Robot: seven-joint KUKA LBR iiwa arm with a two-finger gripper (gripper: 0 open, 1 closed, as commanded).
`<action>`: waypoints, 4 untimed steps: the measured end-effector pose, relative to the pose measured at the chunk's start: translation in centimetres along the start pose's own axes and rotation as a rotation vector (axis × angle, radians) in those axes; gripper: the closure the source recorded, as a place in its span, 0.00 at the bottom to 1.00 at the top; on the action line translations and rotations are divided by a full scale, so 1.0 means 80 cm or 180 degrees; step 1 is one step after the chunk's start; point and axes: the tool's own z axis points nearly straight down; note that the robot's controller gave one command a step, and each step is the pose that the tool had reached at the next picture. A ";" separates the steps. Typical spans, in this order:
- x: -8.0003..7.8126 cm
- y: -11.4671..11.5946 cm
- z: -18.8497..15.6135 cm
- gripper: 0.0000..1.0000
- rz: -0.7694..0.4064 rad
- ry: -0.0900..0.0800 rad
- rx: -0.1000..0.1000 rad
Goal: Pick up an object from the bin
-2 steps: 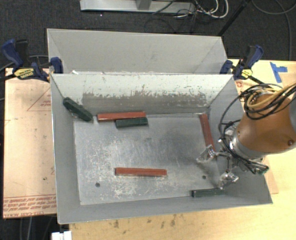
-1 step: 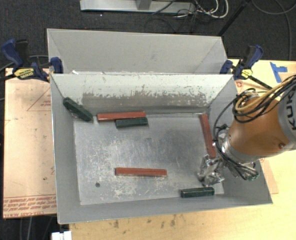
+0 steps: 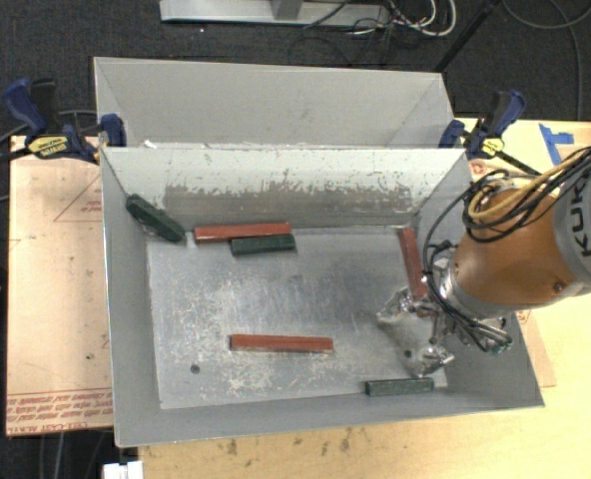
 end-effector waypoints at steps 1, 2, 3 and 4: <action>0.000 0.000 0.000 0.00 -0.0005 0.0002 0.0001; -0.001 0.002 0.000 0.00 -0.0098 0.0005 0.0000; -0.007 0.023 -0.001 0.00 -0.0428 0.0000 0.0027; -0.015 0.035 -0.001 0.00 -0.0431 0.0016 0.0016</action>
Offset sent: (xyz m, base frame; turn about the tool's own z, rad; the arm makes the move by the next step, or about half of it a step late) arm -0.0113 0.0083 -0.0096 -0.1617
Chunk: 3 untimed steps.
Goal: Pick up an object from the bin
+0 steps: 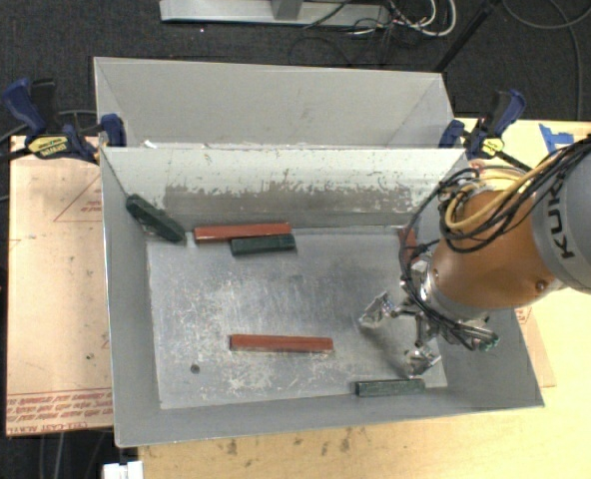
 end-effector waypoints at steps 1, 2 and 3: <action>-0.002 0.003 0.000 0.00 0.0005 0.0000 0.0004; -0.035 0.051 0.000 0.00 -0.0315 0.0005 -0.0016; -0.049 0.050 0.003 0.00 0.0051 0.0068 -0.0053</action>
Offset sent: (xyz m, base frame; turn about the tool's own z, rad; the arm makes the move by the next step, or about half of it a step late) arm 0.0016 -0.0015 -0.0106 -0.2782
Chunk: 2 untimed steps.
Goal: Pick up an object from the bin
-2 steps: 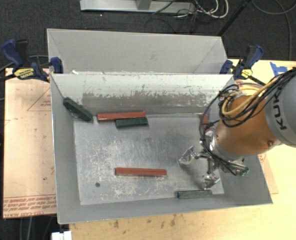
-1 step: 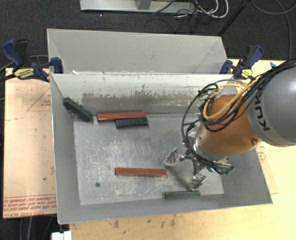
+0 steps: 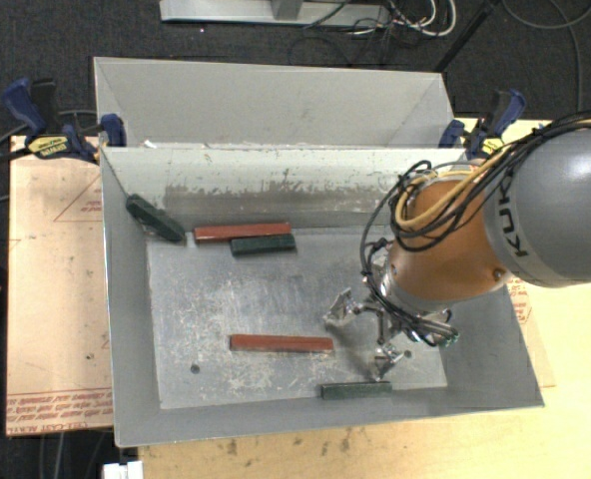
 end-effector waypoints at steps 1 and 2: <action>-0.067 0.082 -0.005 1.00 -0.0136 0.0024 -0.0051; -0.067 0.082 -0.005 1.00 -0.0137 0.0023 -0.0051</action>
Offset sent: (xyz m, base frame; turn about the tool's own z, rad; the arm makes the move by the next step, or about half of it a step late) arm 0.0000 0.0000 0.0000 0.0000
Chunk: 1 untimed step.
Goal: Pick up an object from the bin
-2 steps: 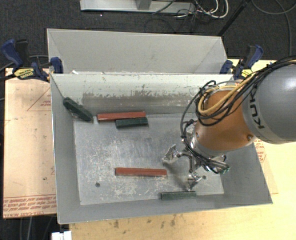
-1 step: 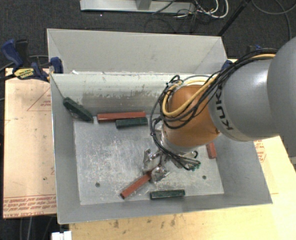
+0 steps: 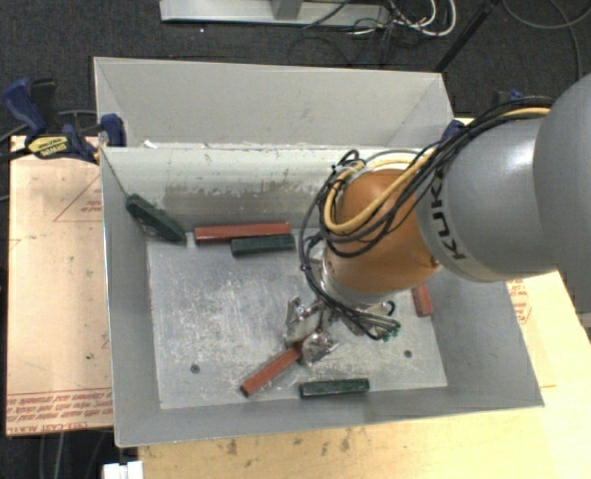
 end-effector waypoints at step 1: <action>-0.022 0.007 -0.144 1.00 -0.0042 0.0028 -0.0006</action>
Offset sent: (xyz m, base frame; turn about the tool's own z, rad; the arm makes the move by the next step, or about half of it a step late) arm 0.0000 0.0000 0.0000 0.0000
